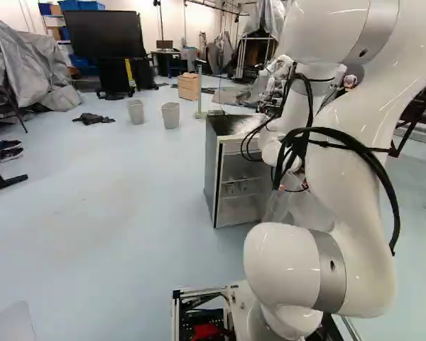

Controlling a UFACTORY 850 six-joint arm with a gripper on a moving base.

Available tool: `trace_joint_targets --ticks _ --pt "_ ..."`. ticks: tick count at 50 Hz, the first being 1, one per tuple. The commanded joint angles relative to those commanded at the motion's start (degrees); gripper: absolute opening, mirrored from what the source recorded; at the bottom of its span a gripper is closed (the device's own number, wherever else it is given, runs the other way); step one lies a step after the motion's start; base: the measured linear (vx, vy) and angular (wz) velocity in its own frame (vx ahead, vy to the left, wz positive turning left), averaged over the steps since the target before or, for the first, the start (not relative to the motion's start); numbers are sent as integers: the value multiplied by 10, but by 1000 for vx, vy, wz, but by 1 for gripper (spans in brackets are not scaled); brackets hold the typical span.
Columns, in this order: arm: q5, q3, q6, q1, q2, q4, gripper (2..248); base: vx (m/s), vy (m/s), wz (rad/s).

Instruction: Grab a drink from the fridge

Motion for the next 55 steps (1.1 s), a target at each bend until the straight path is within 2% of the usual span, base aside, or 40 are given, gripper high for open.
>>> trace_joint_targets --ticks 27,55 --pt "0 -24 0 -20 -24 0 247 0 0 0" --pt "0 -31 0 -22 -39 0 247 0 0 0"
